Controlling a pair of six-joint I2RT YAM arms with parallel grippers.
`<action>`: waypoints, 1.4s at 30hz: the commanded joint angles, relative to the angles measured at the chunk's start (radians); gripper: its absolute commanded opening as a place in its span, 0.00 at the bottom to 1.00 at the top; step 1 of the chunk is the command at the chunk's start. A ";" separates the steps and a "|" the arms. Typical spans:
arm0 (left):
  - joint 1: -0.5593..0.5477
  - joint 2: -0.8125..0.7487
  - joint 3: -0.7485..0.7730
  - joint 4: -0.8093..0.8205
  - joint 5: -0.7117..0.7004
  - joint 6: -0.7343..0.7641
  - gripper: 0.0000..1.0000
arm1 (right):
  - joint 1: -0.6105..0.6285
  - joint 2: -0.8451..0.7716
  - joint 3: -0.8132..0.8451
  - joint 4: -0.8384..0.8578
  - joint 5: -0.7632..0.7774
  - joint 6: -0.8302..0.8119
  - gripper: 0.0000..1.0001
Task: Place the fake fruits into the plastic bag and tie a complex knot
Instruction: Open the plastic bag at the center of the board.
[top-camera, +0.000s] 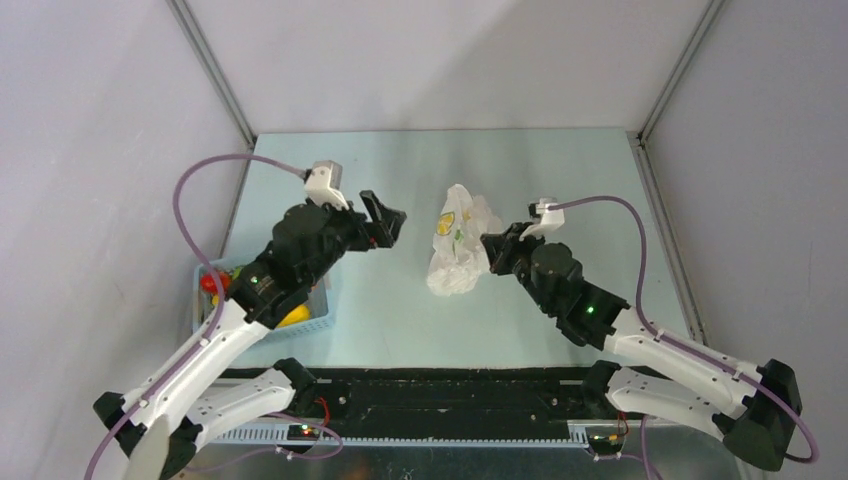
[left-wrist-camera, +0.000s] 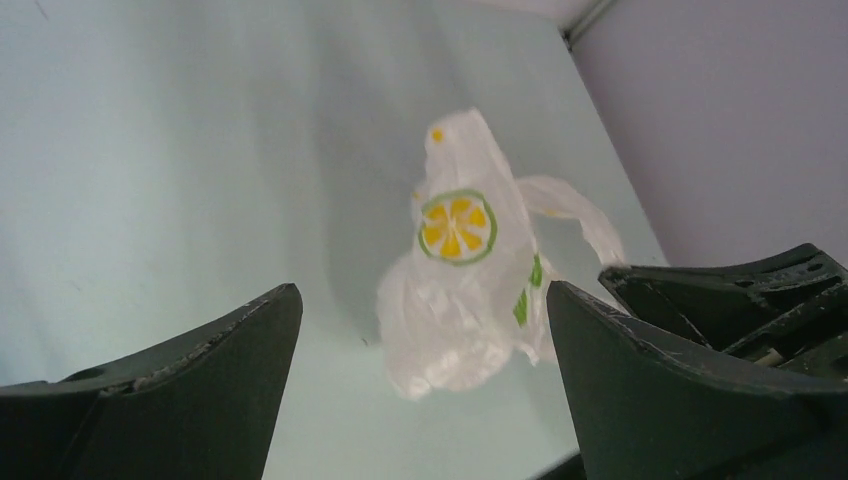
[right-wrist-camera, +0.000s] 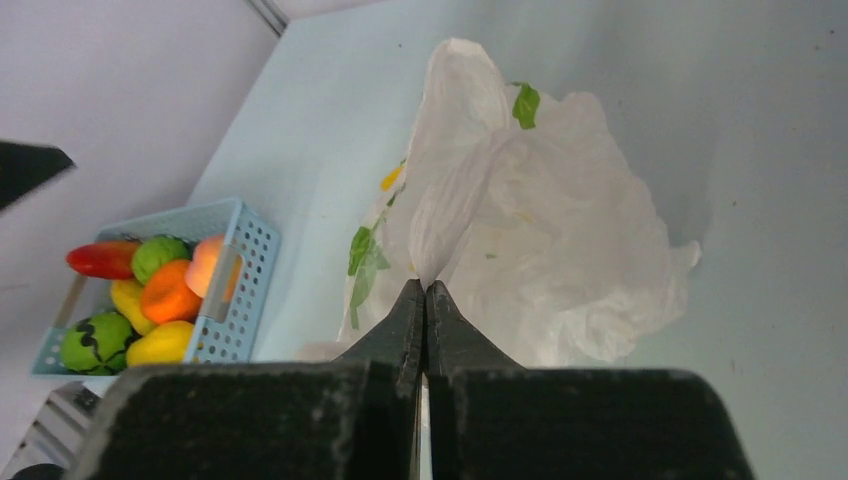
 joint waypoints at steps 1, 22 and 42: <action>0.001 -0.024 -0.109 0.058 0.095 -0.337 0.99 | 0.088 0.028 0.012 -0.004 0.225 0.007 0.00; -0.070 0.226 -0.151 0.298 0.225 -0.397 0.88 | 0.234 0.041 0.012 0.008 0.240 0.013 0.00; -0.052 0.373 -0.047 0.246 0.378 -0.144 0.09 | 0.264 -0.074 0.012 -0.041 0.388 -0.087 0.00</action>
